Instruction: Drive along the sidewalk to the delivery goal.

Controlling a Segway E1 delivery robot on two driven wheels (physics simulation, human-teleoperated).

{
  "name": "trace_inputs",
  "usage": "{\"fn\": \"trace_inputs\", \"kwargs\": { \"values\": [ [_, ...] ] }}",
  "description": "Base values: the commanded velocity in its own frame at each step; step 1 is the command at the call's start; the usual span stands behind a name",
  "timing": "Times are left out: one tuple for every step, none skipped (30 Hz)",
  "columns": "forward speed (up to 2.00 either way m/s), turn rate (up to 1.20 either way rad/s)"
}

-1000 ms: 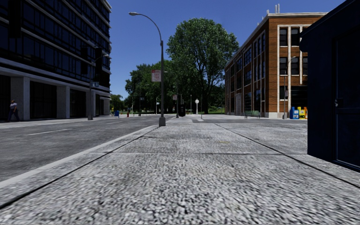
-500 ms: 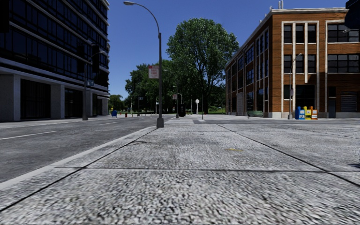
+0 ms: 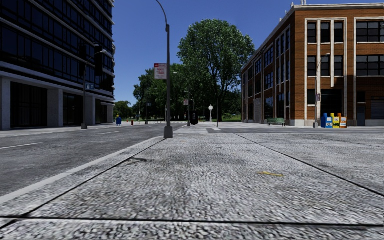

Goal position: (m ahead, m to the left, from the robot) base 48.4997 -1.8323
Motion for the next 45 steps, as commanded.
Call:
{"fn": "trace_inputs", "kwargs": {
  "values": [
    [2.00,0.00],
    [2.00,0.00],
    [2.00,0.00],
    [2.00,0.00],
    [2.00,0.00],
    [2.00,0.00],
    [2.00,0.00],
    [2.00,0.00],
    [2.00,0.00],
    [2.00,0.00],
    [2.00,0.00],
    [2.00,0.00],
    [2.00,0.00],
    [2.00,0.00],
    [2.00,0.00],
    [2.00,0.00],
    [2.00,0.00],
    [2.00,0.00],
    [2.00,0.00],
    [2.00,0.00],
    [2.00,0.00],
    [2.00,0.00],
    [2.00,0.00],
    [2.00,0.00],
    [2.00,0.00],
    [2.00,0.00],
    [2.00,0.00],
    [2.00,0.00],
    [2.00,0.00],
    [2.00,0.00],
    [2.00,0.00],
    [2.00,0.00],
    [2.00,0.00],
    [2.00,0.00],
    [2.00,0.00],
    [2.00,0.00],
    [2.00,0.00],
    [2.00,0.00],
    [2.00,0.00],
    [2.00,0.00],
    [2.00,0.00],
    [2.00,0.00],
    [2.00,0.00],
    [2.00,0.00],
    [2.00,0.00]
  ]
}}
